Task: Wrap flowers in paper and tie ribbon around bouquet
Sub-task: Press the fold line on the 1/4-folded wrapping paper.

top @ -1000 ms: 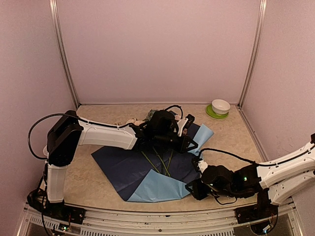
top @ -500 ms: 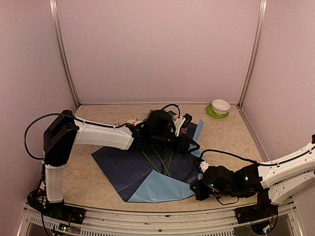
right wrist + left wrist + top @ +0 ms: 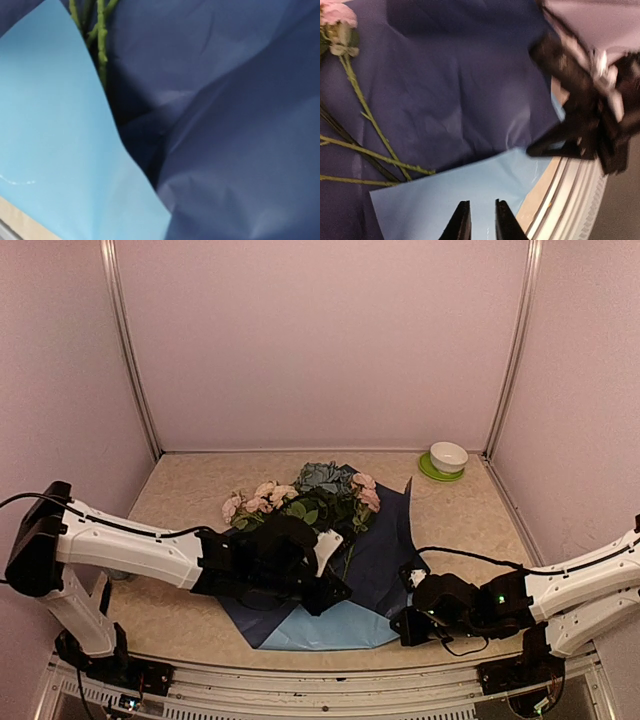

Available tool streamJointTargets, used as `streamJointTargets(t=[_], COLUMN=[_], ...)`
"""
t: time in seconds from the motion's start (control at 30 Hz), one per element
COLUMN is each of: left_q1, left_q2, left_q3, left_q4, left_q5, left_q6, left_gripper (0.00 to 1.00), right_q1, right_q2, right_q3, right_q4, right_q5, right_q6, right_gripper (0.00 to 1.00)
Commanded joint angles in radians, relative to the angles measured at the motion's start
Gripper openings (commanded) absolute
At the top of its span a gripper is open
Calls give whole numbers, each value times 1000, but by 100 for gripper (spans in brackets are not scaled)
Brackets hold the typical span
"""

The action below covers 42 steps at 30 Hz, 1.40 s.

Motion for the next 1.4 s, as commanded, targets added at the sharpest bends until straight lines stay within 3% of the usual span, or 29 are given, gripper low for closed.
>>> streamJointTargets(t=[0.0, 0.27, 0.6, 0.9, 1.07, 1.37], left_q1=[-84, -192, -314, -324, -317, -310], left_q2=[122, 251, 218, 155, 60, 44], left_q3=[-28, -42, -145, -227, -304, -379], left_q4=[-137, -177, -279, -430, -431, -466], left_q5=[-84, -196, -203, -217, -188, -136], left_q6=[-45, -151, -320, -496, -544, -639], left_gripper=[13, 9, 9, 9, 7, 5], right_q1=[-6, -7, -7, -6, -6, -6], right_q2=[-4, -36, -88, -95, -83, -70], right_q3=[13, 5, -38, -39, -13, 26], right_q4=[-43, -86, -78, -93, -142, -185], right_q5=[-1, 37, 54, 47, 36, 35], right_q6=[7, -27, -6, -8, -15, -38], right_gripper=[0, 0, 0, 0, 0, 0])
